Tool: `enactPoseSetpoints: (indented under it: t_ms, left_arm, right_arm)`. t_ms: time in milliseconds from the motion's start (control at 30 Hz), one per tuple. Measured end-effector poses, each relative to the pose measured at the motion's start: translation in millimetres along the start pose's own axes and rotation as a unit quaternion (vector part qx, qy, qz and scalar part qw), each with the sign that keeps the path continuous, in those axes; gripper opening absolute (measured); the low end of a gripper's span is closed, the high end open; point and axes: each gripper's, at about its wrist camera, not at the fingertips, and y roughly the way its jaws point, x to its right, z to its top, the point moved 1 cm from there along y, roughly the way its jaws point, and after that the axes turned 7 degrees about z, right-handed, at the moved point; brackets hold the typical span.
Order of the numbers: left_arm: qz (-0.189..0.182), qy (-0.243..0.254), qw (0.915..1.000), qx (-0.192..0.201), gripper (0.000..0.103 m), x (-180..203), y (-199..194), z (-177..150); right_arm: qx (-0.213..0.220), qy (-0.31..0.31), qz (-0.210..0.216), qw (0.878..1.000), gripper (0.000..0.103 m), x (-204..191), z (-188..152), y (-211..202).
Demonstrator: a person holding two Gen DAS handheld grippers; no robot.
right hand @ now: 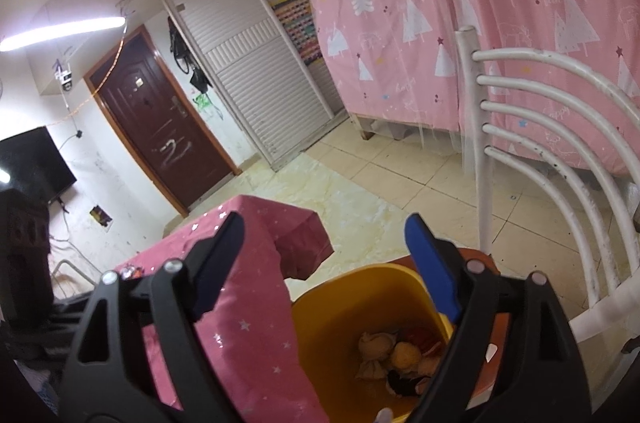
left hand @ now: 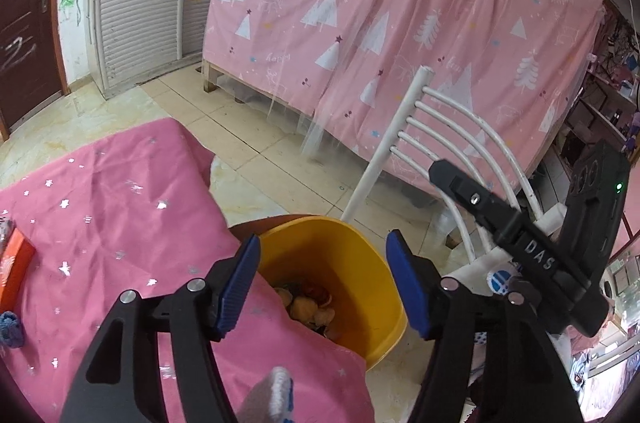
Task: Collect trash
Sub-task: 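Carry both items to the yellow bucket and open both tools to drop them, then move both tools back over the table toward the remaining trash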
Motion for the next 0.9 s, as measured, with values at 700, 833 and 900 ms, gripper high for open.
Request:
enactPoseSetpoints:
  t_ms: [700, 833, 900]
  left_arm:
    - [0.068, -0.057, 0.9937, 0.068, 0.067, -105, -88, -8]
    - [0.088, -0.066, 0.9909, 0.077, 0.069, -129, -102, -10]
    - [0.100, -0.073, 0.9891, 0.081, 0.069, -144, -109, -14]
  right_arm:
    - [-0.066, -0.083, 0.048, 0.993, 0.079, -106, -19, 52]
    - [-0.079, -0.101, 0.060, 0.990, 0.079, -131, -25, 63]
    - [-0.085, -0.111, 0.066, 0.988, 0.079, -144, -28, 69]
